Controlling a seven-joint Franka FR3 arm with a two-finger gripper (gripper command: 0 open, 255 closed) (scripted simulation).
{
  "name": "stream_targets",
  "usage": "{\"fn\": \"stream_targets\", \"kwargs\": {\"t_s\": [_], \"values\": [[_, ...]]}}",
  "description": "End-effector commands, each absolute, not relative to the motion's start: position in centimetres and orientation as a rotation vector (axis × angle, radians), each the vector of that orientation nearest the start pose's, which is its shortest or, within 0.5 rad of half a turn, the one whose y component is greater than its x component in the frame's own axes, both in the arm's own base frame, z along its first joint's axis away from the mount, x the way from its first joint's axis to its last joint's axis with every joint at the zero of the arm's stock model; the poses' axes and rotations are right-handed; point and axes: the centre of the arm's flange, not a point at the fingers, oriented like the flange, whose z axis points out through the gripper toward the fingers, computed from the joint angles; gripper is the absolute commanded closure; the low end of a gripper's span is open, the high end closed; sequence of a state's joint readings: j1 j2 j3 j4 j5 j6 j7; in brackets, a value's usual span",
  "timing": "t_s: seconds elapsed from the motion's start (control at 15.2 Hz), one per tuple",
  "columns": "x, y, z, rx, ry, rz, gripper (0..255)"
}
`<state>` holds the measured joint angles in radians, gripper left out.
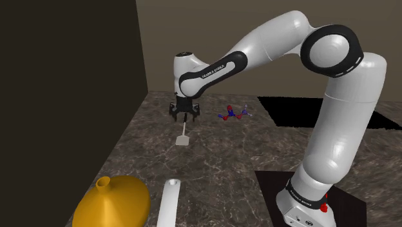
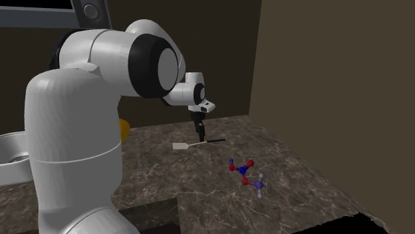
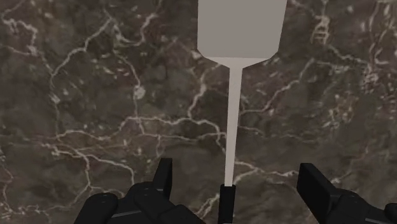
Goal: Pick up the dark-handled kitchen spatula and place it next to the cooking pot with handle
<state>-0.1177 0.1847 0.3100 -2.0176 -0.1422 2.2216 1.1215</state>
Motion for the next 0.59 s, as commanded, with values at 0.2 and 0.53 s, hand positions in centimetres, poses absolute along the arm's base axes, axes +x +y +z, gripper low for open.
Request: {"fn": "stream_targets", "kwargs": {"t_s": [0.2,0.53], "values": [[58.1,10.3,34.2,-2.883,1.312,-0.096,0],[58.1,10.3,33.8,-2.883,1.312,-0.096,0]]}}
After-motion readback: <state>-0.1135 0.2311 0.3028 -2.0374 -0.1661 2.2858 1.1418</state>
